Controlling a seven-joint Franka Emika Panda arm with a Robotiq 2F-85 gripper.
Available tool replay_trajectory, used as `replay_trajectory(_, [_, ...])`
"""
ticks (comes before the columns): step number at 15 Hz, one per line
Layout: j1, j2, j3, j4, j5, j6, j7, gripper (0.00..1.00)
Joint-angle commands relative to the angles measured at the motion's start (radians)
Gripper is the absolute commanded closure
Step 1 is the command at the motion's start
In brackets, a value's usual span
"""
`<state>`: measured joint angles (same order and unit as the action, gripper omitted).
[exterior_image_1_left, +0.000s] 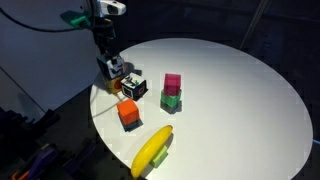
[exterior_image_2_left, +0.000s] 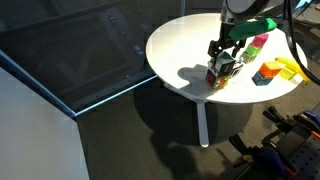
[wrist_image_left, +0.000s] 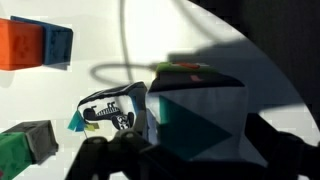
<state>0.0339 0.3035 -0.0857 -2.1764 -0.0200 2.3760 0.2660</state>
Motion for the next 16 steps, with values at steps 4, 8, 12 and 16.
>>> replay_trajectory(4, [-0.003,-0.057,0.0,-0.026,-0.023,-0.027,0.005,0.0])
replay_trajectory(8, [-0.006,-0.083,0.006,-0.026,-0.016,-0.054,-0.001,0.0])
replay_trajectory(12, [-0.013,-0.11,0.007,-0.018,-0.001,-0.079,0.0,0.0])
replay_trajectory(16, [-0.026,-0.127,-0.001,-0.01,-0.002,-0.085,0.018,0.0])
